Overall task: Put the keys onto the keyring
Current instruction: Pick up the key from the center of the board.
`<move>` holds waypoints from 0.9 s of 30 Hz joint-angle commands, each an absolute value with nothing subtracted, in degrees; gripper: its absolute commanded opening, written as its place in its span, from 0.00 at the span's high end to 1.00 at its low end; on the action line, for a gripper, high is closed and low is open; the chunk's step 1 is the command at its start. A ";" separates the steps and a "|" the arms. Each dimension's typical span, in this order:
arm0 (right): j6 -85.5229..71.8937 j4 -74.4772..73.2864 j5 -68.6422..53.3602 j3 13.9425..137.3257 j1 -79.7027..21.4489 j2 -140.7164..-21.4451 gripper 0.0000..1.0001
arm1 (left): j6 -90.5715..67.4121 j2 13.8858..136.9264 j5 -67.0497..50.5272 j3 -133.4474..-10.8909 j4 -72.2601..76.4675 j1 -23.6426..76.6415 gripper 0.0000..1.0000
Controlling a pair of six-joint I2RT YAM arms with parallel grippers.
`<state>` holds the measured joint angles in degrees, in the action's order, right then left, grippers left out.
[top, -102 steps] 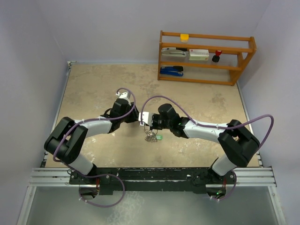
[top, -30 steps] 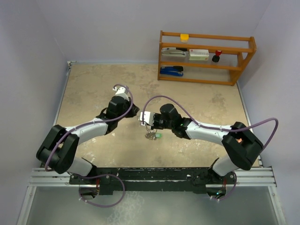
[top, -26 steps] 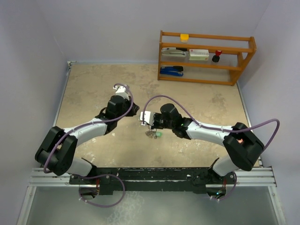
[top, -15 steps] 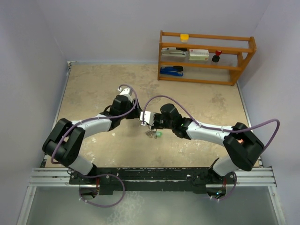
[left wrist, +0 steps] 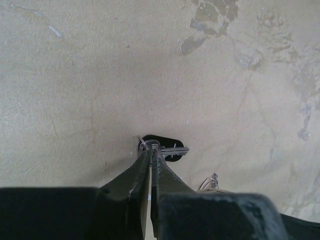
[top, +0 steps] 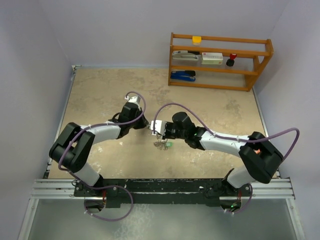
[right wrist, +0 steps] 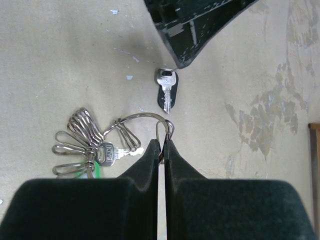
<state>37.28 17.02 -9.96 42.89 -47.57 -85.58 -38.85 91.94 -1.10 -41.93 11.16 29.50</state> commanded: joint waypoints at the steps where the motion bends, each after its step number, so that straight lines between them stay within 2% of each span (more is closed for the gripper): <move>1: 37.44 18.47 -9.28 42.30 -47.78 -82.41 1.00 | -41.79 91.26 -2.05 -46.33 11.80 27.51 1.00; 6: 36.94 18.68 -9.10 41.24 -47.75 -80.67 1.00 | -46.40 89.38 -6.01 -51.22 8.26 22.60 1.00; 9: 37.12 17.85 -8.94 41.10 -47.73 -79.89 1.00 | -53.31 90.20 -14.26 -52.48 10.48 17.32 1.00; 13: 37.09 17.99 -8.65 40.54 -47.74 -79.09 1.00 | -66.91 93.25 -25.44 -51.09 21.72 12.75 1.00; 17: 37.10 17.76 -8.54 40.42 -47.78 -78.77 1.00 | -82.73 96.19 -32.01 -46.49 40.73 11.28 1.00; 27: 36.84 18.30 -8.35 39.62 -47.74 -78.05 1.00 | -100.76 100.26 -35.41 -42.80 60.80 10.06 1.00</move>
